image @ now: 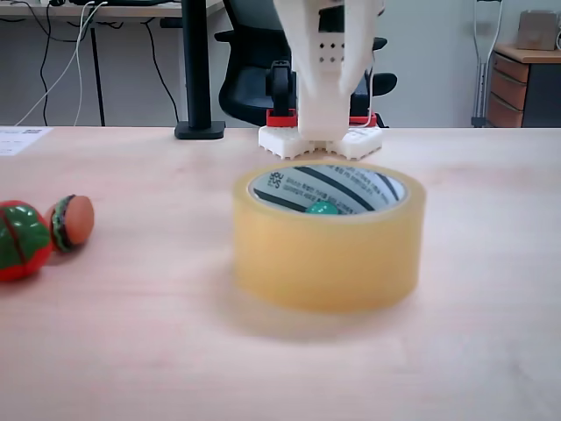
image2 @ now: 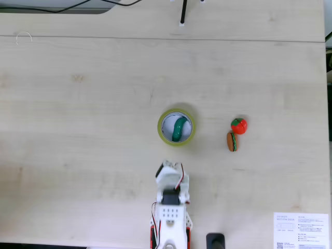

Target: Grasp a cucumber and put it in the hole.

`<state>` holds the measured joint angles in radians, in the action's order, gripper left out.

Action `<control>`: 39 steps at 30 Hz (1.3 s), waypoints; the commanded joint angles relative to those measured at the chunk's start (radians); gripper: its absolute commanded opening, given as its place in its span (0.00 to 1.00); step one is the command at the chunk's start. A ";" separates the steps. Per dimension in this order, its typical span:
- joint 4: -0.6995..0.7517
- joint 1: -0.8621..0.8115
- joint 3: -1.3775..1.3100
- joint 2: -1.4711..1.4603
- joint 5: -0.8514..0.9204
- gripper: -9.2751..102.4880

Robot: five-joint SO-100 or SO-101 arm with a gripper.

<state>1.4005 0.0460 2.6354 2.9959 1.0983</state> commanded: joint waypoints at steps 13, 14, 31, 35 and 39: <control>0.118 0.003 0.261 0.379 0.008 0.08; 0.115 0.003 0.272 0.379 0.008 0.08; -0.012 0.002 0.446 0.379 0.014 0.08; -0.012 0.000 0.448 0.379 0.015 0.08; -0.014 0.000 0.448 0.379 0.015 0.08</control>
<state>1.3837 0.0506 3.0818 3.3763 1.1091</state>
